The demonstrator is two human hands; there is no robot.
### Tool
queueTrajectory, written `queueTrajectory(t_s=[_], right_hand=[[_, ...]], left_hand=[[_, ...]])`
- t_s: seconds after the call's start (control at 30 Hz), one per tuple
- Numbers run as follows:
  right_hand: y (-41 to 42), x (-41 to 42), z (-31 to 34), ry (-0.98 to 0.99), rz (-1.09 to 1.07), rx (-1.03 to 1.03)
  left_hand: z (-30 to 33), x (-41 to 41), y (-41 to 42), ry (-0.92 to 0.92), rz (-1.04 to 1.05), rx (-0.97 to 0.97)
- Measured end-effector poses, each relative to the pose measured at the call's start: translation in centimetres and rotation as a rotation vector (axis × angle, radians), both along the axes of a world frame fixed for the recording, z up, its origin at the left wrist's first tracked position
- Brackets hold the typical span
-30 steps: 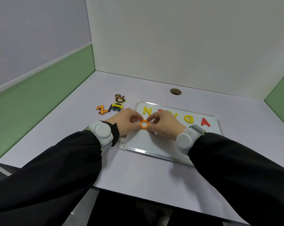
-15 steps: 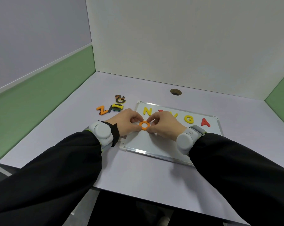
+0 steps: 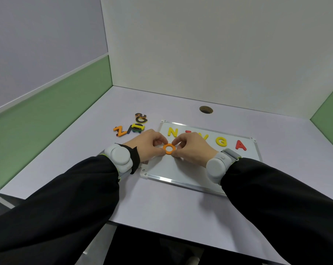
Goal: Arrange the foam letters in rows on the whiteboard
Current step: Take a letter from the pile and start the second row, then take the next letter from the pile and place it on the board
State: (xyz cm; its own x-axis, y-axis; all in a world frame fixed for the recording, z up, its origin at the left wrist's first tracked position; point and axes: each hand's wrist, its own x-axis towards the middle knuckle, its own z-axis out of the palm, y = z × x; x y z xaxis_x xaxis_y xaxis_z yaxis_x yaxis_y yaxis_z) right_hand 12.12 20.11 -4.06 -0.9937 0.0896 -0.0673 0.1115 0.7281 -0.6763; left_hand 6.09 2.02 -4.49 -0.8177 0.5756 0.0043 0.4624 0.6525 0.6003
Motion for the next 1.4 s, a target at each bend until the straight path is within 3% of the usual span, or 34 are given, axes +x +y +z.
queueTrajectory(t_s=[0.3,0.63,0.87,1.4], right_hand=[[0.5,0.0,1.0,-0.010,-0.071,-0.106],[-2.1,-2.4,1.6,0.151,-0.131,-0.095],[-5.7,-5.8,0.8,0.187,-0.050,0.013],[-8.6,-9.5,-0.2,0.101,-0.090,-0.010]], left_hand=[[0.7,-0.2,-1.1,-0.029,0.098,0.135],[0.1,-2.6,-3.9,0.096,0.317,0.078],[-0.3,-5.0,-5.2,0.205,0.418,-0.104],[-0.4,-6.8,-4.9,0.280,0.308,-0.197]])
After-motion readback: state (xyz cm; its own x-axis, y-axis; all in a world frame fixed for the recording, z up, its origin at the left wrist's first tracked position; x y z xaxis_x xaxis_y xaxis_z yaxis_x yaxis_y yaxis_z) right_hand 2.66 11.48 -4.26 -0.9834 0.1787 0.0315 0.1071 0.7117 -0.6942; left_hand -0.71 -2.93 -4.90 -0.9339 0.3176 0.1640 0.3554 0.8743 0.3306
